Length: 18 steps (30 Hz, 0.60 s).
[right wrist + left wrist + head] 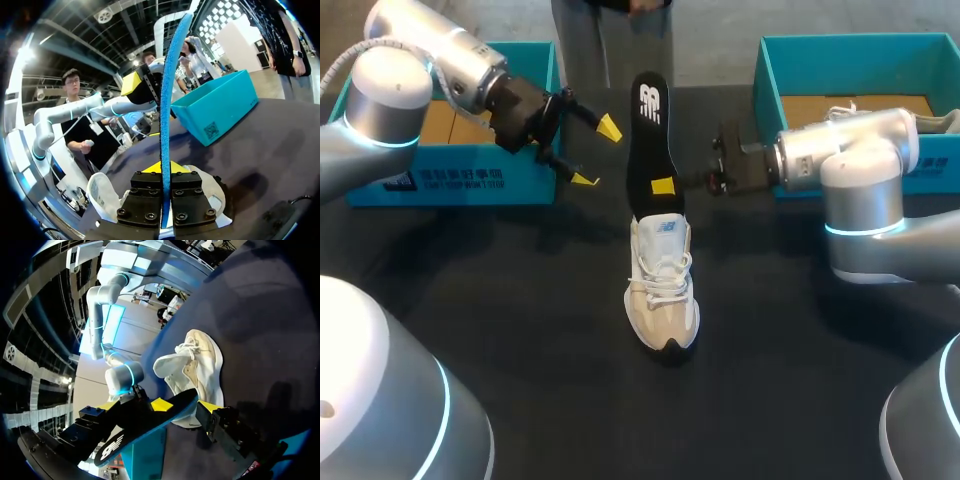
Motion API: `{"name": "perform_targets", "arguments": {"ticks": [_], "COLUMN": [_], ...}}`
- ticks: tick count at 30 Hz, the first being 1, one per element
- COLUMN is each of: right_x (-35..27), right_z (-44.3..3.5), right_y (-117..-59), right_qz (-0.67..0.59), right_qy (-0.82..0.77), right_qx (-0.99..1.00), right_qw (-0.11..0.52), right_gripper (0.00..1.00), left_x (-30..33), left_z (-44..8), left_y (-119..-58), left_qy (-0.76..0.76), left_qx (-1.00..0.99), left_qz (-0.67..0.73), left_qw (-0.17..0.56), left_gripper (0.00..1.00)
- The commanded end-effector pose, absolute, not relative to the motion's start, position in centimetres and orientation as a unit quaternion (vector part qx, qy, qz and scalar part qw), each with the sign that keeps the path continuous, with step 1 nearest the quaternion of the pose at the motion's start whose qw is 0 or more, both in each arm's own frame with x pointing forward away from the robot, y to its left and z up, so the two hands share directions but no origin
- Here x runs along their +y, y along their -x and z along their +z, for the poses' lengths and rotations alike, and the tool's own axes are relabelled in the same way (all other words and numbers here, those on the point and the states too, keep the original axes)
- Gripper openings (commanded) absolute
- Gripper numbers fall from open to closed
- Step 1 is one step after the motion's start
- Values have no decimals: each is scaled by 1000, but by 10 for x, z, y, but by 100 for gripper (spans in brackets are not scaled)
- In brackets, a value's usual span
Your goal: Take the shoe out of the shoebox, open the shoe tongue, remove and reinsert the insole, then place the shoe into the shoebox
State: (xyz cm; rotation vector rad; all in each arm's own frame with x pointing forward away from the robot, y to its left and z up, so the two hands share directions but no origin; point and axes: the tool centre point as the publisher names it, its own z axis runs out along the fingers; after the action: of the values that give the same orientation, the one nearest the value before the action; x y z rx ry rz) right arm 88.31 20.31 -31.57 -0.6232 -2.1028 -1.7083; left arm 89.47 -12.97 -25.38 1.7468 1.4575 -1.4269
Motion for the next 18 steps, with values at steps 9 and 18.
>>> {"name": "perform_targets", "arguments": {"ticks": [9, 18], "right_x": [203, 201], "right_z": [-328, -335], "right_y": [-876, -869], "right_qz": [-598, -591], "right_qy": [235, 244], "right_qx": [-743, -746], "right_qw": [185, 185], "right_gripper": [0, 0], "left_x": [-133, -135], "left_z": [-256, -258], "left_y": [-903, -903], "left_qy": [-636, -638], "left_qx": [523, 521], "left_qz": [-523, -525], "left_qw": [221, 214], "left_gripper": [100, 100]}}
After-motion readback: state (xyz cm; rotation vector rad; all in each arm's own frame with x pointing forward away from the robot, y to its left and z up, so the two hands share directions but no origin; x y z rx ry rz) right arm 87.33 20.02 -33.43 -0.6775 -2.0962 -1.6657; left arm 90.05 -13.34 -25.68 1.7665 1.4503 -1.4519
